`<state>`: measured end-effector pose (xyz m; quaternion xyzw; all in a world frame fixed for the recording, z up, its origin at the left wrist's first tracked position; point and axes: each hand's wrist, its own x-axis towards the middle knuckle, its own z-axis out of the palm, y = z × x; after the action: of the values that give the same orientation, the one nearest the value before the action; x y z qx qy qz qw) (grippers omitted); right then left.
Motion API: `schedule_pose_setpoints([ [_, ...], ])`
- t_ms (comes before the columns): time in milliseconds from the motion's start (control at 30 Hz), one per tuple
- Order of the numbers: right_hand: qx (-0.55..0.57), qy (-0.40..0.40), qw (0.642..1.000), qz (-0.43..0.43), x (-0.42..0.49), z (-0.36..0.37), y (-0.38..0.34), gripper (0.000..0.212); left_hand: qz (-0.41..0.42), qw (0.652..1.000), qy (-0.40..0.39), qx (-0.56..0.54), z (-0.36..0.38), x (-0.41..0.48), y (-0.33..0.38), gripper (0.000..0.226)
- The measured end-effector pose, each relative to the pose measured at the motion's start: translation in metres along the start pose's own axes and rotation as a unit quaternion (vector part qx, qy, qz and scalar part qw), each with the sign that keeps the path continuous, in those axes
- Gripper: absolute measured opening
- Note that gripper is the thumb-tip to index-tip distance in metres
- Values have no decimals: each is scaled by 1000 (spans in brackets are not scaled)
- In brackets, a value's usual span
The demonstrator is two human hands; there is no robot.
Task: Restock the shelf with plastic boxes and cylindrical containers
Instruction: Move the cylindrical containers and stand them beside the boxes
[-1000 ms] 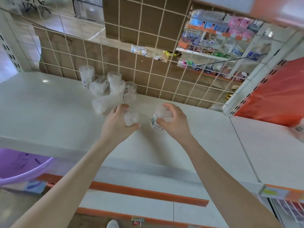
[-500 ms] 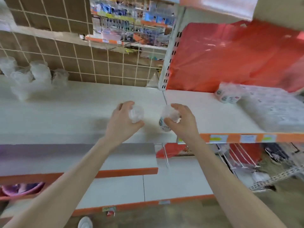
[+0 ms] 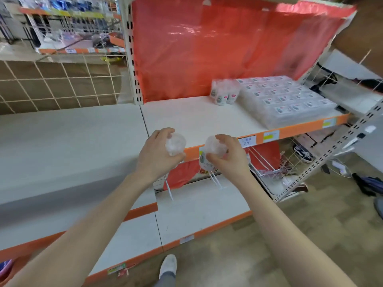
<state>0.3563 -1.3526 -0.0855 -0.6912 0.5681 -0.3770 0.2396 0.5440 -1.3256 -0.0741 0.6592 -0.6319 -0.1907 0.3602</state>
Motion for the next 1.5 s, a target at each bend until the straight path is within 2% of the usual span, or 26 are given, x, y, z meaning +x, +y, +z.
schedule_pose_setpoints([
  [333,-37,9,999,11,78,-41,49,55,33,998,-38,-25,72,91,36,65],
  [700,-143,-89,986,4,209,-69,97,62,31,998,-48,-25,142,209,53,68],
  [967,-172,-114,978,-9,251,-61,122,65,11,999,-50,-2,166,236,53,67],
  [1133,-187,-134,972,-47,270,-58,132,61,-5,999,-36,-2,174,244,59,67],
  [1300,-240,-153,952,-110,282,-59,136,55,-30,999,-10,24,181,249,66,69],
  [1500,-343,-178,907,-170,291,-65,141,56,-20,995,37,87,182,251,80,68],
])
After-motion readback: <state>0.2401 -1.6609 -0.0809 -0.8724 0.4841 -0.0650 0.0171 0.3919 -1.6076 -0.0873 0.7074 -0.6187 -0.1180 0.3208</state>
